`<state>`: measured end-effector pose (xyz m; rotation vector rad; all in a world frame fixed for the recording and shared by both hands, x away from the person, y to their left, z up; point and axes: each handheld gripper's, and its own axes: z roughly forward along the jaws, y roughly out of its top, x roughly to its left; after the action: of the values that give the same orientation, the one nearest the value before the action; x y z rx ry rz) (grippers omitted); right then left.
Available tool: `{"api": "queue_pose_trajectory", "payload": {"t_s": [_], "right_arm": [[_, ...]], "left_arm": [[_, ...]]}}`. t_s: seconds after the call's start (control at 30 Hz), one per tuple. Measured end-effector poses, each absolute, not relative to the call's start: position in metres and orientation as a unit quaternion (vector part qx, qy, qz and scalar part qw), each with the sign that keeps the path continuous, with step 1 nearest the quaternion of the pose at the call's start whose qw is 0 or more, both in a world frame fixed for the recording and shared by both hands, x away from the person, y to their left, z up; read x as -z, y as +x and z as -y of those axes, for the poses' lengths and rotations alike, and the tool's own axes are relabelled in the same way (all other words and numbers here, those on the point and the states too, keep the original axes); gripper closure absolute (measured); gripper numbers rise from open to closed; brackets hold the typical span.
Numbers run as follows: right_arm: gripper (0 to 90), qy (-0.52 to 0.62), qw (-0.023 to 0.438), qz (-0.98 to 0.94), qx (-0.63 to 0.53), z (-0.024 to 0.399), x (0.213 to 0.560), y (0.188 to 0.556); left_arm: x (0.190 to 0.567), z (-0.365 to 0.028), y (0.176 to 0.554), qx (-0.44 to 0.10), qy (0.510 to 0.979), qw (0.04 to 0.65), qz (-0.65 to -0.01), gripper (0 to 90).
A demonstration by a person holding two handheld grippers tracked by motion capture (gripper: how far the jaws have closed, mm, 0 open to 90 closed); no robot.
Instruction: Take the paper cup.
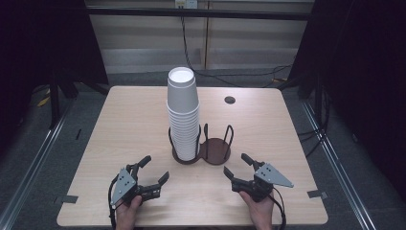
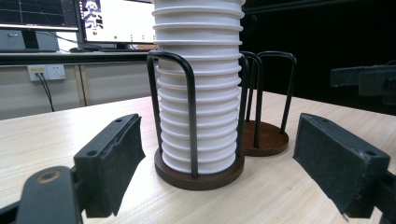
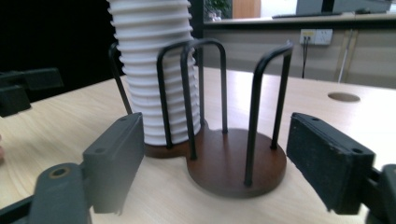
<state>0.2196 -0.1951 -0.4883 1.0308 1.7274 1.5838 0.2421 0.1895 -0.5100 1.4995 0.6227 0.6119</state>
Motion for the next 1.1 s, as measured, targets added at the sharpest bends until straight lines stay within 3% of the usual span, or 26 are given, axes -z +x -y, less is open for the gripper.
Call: {"api": "queue_pose_trajectory", "payload": {"t_s": [0.1, 0.27, 0.3, 0.7, 1.1], "right_arm": [[26.2, 0.356, 0.292, -0.647, -0.608, 0.193, 0.483, 0.217], [25.4, 0.367, 0.263, -0.669, -0.591, 0.192, 0.474, 0.222], [31.6, 0.364, 0.266, -0.671, -0.588, 0.190, 0.471, 0.222], [22.6, 0.347, 0.214, -0.685, -0.603, 0.180, 0.449, 0.235], [24.9, 0.330, 0.193, -0.686, -0.619, 0.178, 0.429, 0.249]], "left_arm": [[0.510, -0.189, 0.242, -0.268, 0.658, 0.648, -0.274, 15.5], [0.510, -0.189, 0.242, -0.268, 0.658, 0.648, -0.274, 15.5], [0.510, -0.189, 0.242, -0.268, 0.658, 0.648, -0.274, 15.5], [0.510, -0.189, 0.242, -0.267, 0.659, 0.648, -0.273, 15.5], [0.510, -0.189, 0.242, -0.267, 0.659, 0.648, -0.273, 15.5]]}}
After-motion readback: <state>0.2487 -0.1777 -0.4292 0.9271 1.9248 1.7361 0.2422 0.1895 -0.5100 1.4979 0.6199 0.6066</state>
